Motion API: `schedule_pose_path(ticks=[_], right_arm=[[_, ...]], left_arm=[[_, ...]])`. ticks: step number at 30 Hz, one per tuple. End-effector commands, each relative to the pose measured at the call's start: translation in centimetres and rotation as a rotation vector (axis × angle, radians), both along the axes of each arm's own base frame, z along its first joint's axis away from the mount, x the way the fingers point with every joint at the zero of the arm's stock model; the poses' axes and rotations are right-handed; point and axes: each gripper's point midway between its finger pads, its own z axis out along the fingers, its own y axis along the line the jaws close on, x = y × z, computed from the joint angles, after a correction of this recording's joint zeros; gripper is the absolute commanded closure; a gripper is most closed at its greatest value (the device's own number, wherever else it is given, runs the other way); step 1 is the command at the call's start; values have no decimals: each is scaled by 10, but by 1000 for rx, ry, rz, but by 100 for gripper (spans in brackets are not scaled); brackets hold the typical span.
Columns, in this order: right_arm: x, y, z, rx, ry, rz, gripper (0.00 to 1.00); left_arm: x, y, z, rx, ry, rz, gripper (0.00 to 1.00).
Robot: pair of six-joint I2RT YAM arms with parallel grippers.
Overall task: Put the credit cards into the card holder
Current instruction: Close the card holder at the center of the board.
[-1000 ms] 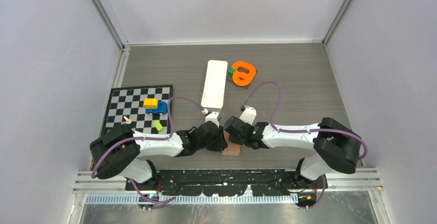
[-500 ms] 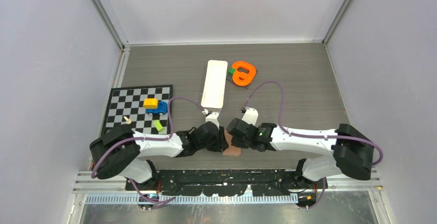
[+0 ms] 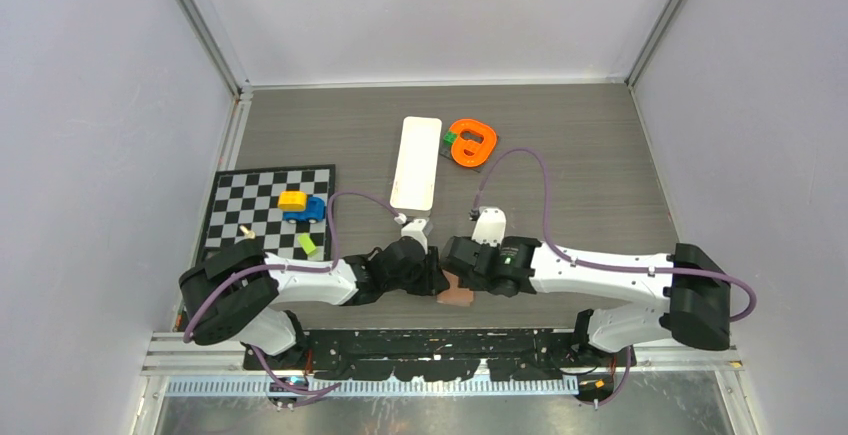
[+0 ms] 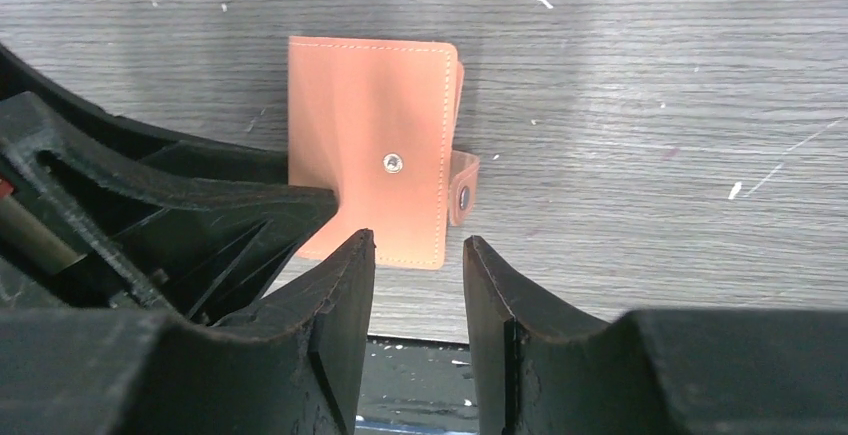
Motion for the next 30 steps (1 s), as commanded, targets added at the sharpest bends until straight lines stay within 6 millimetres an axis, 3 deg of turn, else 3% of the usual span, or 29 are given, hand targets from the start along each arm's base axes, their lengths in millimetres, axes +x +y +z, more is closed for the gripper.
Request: schedule_pose_path(ticks=[1, 9, 18, 30], right_arm=[[11, -11, 6, -104, -56, -33, 58], [13, -3, -5, -117, -45, -33, 63], [15, -10, -15, -161, -49, -47, 80], [15, -25, -20, -223, -43, -83, 84]], left_arm=[[-4, 8, -13, 53, 20, 6, 64], [-4, 9, -12, 53, 21, 9, 64], [-5, 10, -13, 55, 24, 7, 64], [-5, 9, -12, 54, 21, 7, 64]])
